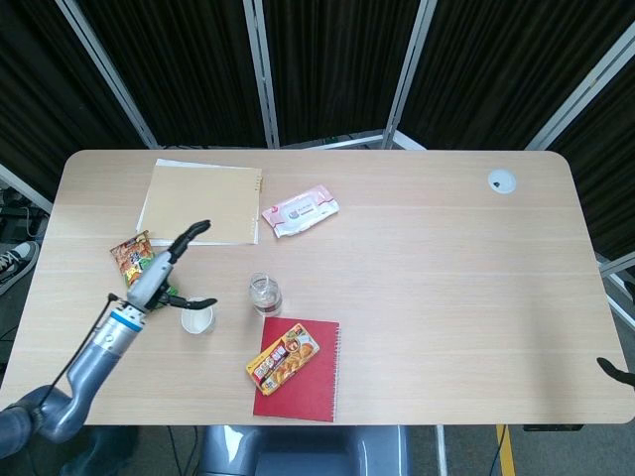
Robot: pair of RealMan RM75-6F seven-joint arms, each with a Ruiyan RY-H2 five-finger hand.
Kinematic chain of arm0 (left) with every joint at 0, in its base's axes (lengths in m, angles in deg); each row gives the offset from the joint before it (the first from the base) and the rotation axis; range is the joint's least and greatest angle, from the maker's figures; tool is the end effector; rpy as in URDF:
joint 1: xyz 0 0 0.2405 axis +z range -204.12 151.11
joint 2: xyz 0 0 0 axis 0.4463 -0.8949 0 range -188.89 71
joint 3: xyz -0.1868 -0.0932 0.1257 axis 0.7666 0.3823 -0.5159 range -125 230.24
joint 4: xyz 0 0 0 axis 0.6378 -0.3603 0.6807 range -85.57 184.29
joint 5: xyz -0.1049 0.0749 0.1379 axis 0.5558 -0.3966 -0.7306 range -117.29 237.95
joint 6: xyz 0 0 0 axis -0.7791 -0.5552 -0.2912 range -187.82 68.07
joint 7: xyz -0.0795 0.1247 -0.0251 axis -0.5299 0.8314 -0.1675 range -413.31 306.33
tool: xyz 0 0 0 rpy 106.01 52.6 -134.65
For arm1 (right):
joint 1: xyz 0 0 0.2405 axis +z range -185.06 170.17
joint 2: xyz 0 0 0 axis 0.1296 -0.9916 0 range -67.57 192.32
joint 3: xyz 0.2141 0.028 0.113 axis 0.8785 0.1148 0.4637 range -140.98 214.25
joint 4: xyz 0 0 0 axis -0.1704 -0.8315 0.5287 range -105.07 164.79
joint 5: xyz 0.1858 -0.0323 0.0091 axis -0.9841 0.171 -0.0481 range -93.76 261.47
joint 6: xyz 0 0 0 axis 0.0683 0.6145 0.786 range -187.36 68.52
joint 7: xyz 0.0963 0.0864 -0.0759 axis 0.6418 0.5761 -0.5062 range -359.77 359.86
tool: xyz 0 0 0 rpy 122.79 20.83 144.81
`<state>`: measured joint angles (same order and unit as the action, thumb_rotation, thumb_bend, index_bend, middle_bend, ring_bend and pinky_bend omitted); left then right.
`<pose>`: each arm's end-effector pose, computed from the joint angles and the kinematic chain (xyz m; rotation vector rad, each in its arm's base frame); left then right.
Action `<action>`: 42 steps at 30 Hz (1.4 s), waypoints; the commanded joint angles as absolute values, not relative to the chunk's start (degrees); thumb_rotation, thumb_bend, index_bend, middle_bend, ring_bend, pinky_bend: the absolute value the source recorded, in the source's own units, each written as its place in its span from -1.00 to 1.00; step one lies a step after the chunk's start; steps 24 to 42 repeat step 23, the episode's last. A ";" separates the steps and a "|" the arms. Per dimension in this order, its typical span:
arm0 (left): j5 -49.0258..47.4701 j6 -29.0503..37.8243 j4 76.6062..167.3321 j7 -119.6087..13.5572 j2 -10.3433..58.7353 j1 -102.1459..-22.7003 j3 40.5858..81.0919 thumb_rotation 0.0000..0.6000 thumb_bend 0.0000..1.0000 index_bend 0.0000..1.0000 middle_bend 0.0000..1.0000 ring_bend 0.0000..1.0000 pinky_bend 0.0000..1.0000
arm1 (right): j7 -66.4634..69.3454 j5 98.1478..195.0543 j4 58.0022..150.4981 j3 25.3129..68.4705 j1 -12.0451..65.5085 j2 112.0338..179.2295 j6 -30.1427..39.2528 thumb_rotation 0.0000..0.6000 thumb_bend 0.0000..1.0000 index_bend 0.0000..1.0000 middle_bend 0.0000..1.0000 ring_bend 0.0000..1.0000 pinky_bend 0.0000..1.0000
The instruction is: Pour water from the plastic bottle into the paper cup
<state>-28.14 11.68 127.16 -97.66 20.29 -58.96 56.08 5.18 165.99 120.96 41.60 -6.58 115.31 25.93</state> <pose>-0.1977 0.3104 0.0788 -1.5647 -1.4660 -1.5771 -0.3184 -0.1698 0.2475 1.2934 -0.8295 0.7685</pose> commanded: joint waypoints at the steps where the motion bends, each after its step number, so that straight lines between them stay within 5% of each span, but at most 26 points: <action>1: -27.18 20.83 135.36 -82.67 12.70 -51.98 55.54 0.89 -1.00 -1.00 -1.00 -1.00 -1.00 | 6.66 166.82 121.06 41.43 -7.00 114.68 26.71 1.00 -1.00 -1.00 -1.00 -1.00 -1.00; 9: -23.42 26.69 147.68 -54.52 3.92 -43.59 52.13 1.00 -1.00 -1.00 -1.00 -1.00 -1.00 | 9.78 168.65 120.87 41.36 -7.27 113.76 28.10 1.00 -1.00 -1.00 -1.00 -1.00 -1.00; 15: -25.96 30.98 153.85 -45.98 0.50 -38.51 48.93 1.00 -1.00 -1.00 -1.00 -1.00 -1.00 | 11.41 170.08 120.63 41.41 -7.63 113.48 29.90 1.00 -1.00 -1.00 -1.00 -1.00 -1.00; 42: -26.40 31.67 156.35 -41.92 -0.85 -35.86 48.75 1.00 -1.00 -1.00 -1.00 -1.00 -1.00 | 12.25 170.78 119.71 41.50 -8.29 113.79 31.87 1.00 -1.00 -1.00 -1.00 -1.00 -1.00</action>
